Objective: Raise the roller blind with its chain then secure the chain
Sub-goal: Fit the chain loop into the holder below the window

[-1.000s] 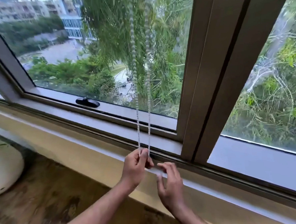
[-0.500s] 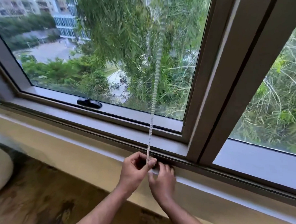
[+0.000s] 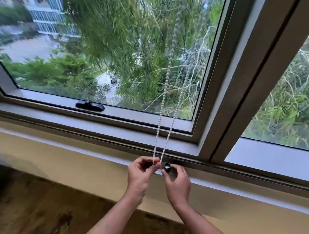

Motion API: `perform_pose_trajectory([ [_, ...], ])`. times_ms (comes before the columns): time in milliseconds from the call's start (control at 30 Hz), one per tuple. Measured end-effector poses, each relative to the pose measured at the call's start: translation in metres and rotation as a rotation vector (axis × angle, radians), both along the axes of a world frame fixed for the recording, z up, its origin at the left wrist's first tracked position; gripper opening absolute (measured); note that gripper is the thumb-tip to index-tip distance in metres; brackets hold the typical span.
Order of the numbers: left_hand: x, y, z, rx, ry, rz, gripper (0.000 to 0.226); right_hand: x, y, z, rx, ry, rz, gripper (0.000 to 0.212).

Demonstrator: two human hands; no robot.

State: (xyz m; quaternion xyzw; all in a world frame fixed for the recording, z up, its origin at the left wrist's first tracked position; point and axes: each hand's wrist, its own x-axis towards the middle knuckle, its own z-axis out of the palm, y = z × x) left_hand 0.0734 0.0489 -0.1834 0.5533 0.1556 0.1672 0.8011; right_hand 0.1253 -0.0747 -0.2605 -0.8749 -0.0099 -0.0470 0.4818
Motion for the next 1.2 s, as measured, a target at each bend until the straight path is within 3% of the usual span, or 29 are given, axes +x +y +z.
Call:
perform_pose_trajectory([
  [200, 0.006, -0.013, -0.005, -0.038, 0.034, 0.005, 0.024, -0.032, -0.011, 0.008, 0.169, -0.051, 0.041, 0.030],
  [567, 0.008, -0.028, -0.001, 0.053, -0.028, -0.093, 0.019, -0.048, -0.022, 0.020, 0.164, -0.161, -0.011, 0.029],
  [767, 0.004, -0.021, -0.009, 0.105, -0.086, -0.125, 0.018, -0.061, -0.019, 0.028, 0.260, -0.188, -0.023, 0.026],
  [967, -0.005, -0.014, -0.024, 0.076, -0.052, -0.210, 0.023, -0.076, -0.012, 0.027, 0.264, -0.142, -0.057, 0.020],
  [1200, -0.015, -0.015, -0.021, 0.091, 0.055, -0.323, 0.016, -0.080, -0.011, 0.026, 0.272, -0.156, -0.058, 0.028],
])
